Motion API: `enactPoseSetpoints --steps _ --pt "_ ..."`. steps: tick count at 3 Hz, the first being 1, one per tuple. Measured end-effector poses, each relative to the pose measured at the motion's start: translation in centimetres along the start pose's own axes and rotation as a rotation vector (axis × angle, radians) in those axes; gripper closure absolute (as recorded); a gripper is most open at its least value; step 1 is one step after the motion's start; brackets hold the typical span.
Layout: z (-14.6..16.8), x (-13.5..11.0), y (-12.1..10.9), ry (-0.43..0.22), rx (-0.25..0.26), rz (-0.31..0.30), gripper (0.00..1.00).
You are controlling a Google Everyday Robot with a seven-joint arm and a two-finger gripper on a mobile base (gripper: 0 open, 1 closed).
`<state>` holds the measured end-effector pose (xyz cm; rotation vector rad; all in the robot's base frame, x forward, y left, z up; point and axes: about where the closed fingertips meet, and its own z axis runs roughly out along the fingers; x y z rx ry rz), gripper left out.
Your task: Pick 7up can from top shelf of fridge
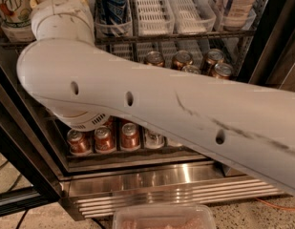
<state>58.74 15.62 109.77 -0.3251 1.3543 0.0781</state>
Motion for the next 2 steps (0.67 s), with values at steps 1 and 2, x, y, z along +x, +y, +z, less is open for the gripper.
enactPoseSetpoints --steps 1,2 --pt "-0.1 -0.8 -0.3 0.010 -0.021 -0.022 1.00" --pt "0.1 -1.9 -0.7 0.011 -0.044 -0.052 1.00"
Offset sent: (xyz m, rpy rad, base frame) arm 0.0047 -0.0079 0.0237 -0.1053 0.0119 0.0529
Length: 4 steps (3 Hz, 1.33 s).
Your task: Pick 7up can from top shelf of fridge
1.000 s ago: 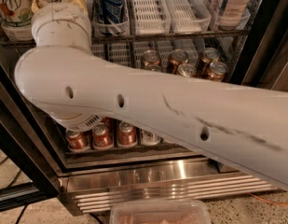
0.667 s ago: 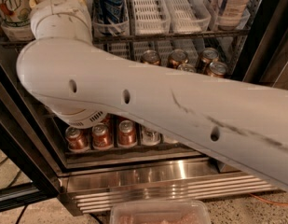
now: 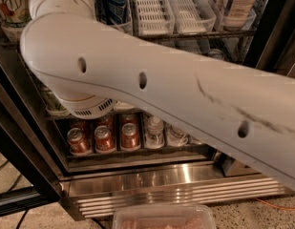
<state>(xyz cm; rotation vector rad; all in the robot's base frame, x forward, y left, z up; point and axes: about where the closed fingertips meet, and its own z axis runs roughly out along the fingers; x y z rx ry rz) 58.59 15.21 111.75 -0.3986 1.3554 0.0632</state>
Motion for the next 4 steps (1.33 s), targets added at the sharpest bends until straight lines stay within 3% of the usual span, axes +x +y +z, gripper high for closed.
enactPoseSetpoints --steps 2,3,4 --pt "-0.7 -1.9 -1.4 0.020 -0.059 -0.043 1.00" --pt "-2.6 -1.3 -3.3 0.065 -0.113 -0.117 1.00" --pt "-5.3 1.5 -4.6 0.118 -0.197 -0.212 1.00"
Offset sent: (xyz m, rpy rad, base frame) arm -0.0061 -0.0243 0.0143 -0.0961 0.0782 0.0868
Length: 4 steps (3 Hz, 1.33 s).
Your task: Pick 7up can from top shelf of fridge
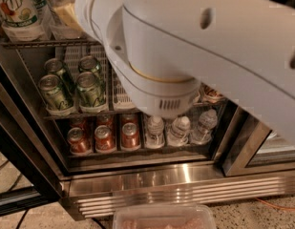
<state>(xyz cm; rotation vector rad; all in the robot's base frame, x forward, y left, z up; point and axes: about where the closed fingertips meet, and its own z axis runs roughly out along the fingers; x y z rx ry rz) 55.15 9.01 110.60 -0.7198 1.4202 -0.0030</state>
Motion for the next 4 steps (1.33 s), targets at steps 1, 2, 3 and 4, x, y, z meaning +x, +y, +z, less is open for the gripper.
enactPoseSetpoints --steps 1,2,3,4 --pt "-1.4 5.4 3.0 0.062 -0.124 -0.059 1.00" --pt "-1.8 11.5 7.1 0.132 -0.247 -0.070 1.00" --pt "-1.7 14.7 10.4 0.175 -0.333 -0.051 1.00" --pt "-1.0 14.4 13.5 0.178 -0.397 -0.025 1.00"
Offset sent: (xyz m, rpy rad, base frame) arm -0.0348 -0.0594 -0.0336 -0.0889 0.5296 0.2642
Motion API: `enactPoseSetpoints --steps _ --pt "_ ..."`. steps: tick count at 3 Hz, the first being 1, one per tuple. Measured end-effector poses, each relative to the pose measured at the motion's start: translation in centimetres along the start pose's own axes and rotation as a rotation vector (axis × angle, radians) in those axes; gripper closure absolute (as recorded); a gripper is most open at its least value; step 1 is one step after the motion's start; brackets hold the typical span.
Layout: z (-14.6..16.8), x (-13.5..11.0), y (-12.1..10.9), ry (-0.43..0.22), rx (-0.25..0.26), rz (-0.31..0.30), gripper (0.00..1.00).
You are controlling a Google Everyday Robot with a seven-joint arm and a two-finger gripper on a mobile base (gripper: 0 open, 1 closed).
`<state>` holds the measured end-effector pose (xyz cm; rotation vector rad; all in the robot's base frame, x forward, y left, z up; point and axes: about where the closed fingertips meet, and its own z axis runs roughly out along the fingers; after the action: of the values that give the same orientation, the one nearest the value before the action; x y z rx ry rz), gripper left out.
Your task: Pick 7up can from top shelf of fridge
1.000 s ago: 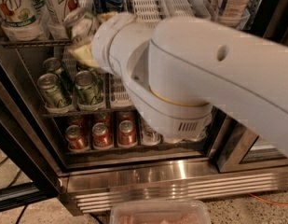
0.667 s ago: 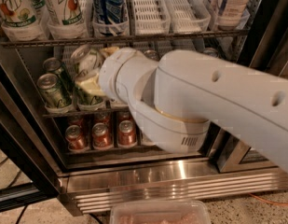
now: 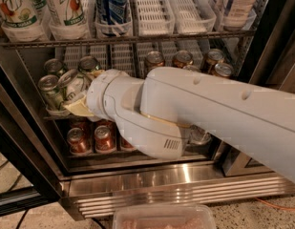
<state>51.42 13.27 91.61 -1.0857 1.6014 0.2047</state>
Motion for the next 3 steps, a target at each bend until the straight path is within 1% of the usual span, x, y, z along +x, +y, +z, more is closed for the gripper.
enactPoseSetpoints --steps 1,2,3 --pt "0.0 0.0 0.0 0.000 0.000 0.000 1.00" --pt "-0.7 1.5 0.8 0.003 -0.017 0.031 1.00" --pt "-4.0 4.6 1.8 0.042 0.005 0.089 1.00"
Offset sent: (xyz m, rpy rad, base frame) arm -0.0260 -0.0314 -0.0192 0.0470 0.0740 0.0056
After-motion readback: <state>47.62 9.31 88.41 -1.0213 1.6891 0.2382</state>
